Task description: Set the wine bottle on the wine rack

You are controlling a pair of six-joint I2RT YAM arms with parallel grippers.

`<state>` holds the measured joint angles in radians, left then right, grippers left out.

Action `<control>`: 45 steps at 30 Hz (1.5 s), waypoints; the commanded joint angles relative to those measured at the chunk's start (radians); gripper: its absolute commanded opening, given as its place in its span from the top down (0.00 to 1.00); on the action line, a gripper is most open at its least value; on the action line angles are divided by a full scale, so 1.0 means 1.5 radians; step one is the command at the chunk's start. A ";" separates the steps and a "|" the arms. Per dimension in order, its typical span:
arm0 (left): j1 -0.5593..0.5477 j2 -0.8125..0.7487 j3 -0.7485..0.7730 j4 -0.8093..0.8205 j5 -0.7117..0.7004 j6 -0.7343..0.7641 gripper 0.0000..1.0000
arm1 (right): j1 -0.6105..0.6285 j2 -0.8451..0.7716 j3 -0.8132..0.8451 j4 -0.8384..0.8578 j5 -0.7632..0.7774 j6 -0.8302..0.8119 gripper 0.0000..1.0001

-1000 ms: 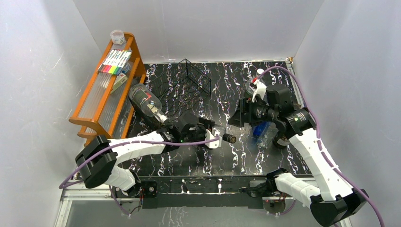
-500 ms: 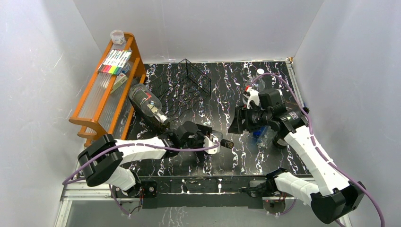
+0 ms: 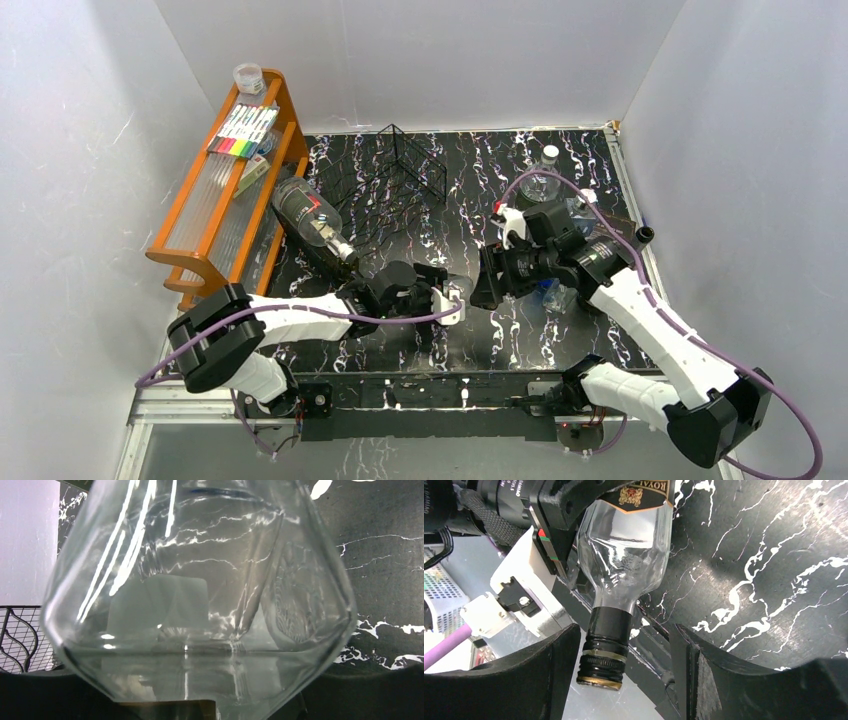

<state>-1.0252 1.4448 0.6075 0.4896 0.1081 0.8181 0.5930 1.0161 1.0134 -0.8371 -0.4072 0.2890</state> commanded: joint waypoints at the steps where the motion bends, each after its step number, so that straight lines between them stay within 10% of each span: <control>1: -0.008 0.000 -0.009 0.069 0.016 -0.035 0.78 | 0.027 0.020 -0.011 0.011 -0.010 -0.002 0.26; 45: -0.056 -0.066 -0.110 0.200 -0.021 -0.009 0.85 | 0.077 0.092 -0.043 -0.021 0.002 -0.052 0.24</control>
<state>-1.1069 1.4425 0.4316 0.6701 0.0570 0.8146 0.7025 1.1713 0.9459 -0.8268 -0.3695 0.2062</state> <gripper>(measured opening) 0.643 0.762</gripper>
